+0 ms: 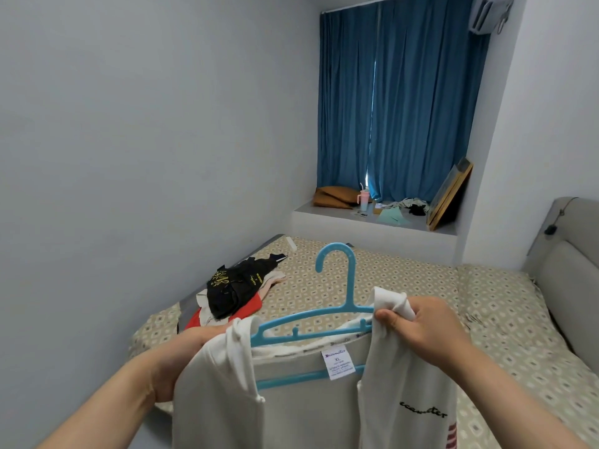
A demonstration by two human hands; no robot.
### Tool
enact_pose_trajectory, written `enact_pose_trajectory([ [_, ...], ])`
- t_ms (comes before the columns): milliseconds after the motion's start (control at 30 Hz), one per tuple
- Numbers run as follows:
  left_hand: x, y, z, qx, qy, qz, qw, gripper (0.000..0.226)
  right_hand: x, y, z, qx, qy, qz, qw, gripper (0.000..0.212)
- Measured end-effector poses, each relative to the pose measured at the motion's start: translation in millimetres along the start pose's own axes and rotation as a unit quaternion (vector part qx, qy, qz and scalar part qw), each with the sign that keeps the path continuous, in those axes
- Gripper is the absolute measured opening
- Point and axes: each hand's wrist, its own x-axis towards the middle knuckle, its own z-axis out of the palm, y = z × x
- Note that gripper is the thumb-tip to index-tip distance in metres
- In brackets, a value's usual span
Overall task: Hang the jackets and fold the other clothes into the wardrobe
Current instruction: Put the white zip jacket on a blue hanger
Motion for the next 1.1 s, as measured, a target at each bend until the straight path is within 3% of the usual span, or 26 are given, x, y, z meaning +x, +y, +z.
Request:
enact_pose_trajectory([
  [67,-2.7,9.8,4.3,0.115,0.100,0.058,0.987,0.047,1.3,0.7,-1.2,-0.010,-0.018,0.001,1.000,0.052],
  [100,-3.3,15.9,5.3,0.225,0.185,0.095,0.952,0.050,2.3,0.3,-1.7,-0.024,-0.032,0.000,0.999,0.052],
  [167,-5.1,28.4,9.6,0.402,0.350,0.192,0.824,0.051,4.2,-2.8,-2.3,-0.053,-0.059,-0.003,0.997,0.053],
  [200,-8.8,35.1,13.8,0.444,0.392,0.228,0.773,0.049,4.8,-5.4,-2.5,-0.063,-0.066,-0.005,0.996,0.053],
  [267,-15.7,45.8,20.7,0.480,0.404,0.286,0.724,0.044,5.7,-8.9,-3.3,-0.053,-0.065,-0.004,0.996,0.053],
  [400,-12.9,47.0,22.5,0.605,0.308,0.288,0.675,0.057,8.2,-12.5,-8.3,0.076,-0.004,0.021,0.997,0.053],
  [500,0.6,37.5,23.6,0.638,0.284,0.283,0.657,0.042,8.9,-19.5,-8.5,0.039,0.016,0.013,0.999,0.060],
  [700,12.1,33.0,26.4,0.603,0.336,0.336,0.641,0.044,13.1,-30.1,-7.8,0.061,-0.012,0.031,0.998,0.061],
  [900,11.1,46.9,24.8,0.582,0.415,0.349,0.606,0.052,35.9,-61.5,0.4,0.000,0.007,-0.041,0.999,0.072],
  [1100,39.9,62.2,14.3,0.603,0.421,0.317,0.599,0.054,71.7,-85.4,30.9,-0.066,0.002,-0.093,0.993,0.076],
])
